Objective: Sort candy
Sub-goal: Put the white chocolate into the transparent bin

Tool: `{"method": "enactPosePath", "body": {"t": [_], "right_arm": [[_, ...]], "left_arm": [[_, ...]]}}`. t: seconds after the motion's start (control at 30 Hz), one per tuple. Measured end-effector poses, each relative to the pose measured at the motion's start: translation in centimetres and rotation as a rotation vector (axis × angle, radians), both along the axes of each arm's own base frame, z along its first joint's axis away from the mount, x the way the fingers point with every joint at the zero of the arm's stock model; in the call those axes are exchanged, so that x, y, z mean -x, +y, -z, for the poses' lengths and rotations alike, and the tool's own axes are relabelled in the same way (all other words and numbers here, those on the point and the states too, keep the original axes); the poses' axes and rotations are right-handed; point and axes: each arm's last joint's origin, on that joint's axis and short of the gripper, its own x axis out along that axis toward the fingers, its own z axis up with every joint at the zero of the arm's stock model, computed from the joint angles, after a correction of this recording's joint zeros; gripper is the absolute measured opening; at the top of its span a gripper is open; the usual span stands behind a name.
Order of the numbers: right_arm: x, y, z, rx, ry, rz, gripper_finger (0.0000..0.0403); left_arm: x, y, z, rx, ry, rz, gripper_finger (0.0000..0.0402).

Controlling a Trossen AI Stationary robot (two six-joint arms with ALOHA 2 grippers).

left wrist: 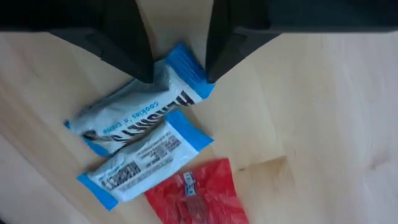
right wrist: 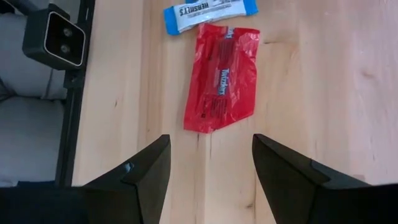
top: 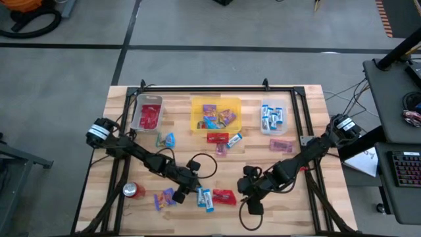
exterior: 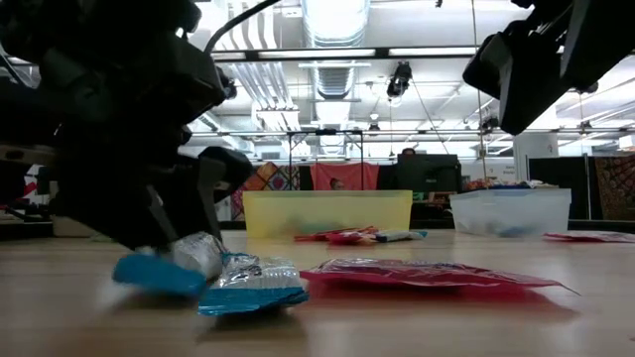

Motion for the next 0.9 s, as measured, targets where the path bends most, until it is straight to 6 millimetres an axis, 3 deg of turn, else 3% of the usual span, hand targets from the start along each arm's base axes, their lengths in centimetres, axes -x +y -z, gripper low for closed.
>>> {"method": "enactPosePath", "body": {"t": [0.4, 0.67, 0.9], "right_arm": [[0.0, -0.1, 0.1, 0.010, -0.005, 0.028, 0.0215], [0.0, -0.2, 0.2, 0.046, -0.027, 0.056, 0.0215], [-0.7, -1.1, 0.7, 0.185, -0.243, 0.270, 0.0215]], "left_arm": [[-0.1, 0.0, 0.0, 0.006, -0.005, -0.001, 0.0006], [0.0, 0.0, -1.1, 0.015, -0.040, 0.007, 0.0001], [0.2, 0.4, -3.9, -0.014, -0.151, -0.016, 0.0000]]}}
